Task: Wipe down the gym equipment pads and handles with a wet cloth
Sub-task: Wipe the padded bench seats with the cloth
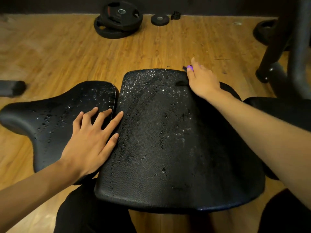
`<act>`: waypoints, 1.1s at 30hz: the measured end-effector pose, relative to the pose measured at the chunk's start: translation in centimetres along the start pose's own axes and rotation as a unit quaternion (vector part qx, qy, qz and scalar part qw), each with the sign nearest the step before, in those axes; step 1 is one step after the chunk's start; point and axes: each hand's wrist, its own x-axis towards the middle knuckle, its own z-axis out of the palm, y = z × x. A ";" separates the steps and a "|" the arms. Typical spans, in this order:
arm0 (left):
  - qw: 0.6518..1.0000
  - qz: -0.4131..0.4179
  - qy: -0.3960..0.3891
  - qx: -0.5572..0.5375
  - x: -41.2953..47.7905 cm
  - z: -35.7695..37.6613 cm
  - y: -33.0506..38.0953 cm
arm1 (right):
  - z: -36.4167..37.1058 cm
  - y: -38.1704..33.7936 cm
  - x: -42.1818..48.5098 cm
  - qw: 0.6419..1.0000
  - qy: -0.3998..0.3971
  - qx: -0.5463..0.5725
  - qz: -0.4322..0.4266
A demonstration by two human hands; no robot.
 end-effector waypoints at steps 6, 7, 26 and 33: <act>1.000 -0.001 -0.009 0.007 -0.2 -0.3 0.3 | 1.5 0.2 -13.6 0.996 0.014 -0.023 -0.081; 1.000 0.001 -0.008 0.008 -0.2 -0.4 0.3 | 1.6 0.1 -17.1 0.995 0.000 -0.027 -0.094; 1.000 0.008 -0.008 0.010 0.1 -0.4 0.2 | 1.2 -1.3 -23.3 0.991 -0.058 -0.022 -0.116; 1.000 0.003 0.004 -0.001 0.2 0.0 0.1 | 1.1 -1.3 -7.9 0.995 -0.029 -0.031 -0.086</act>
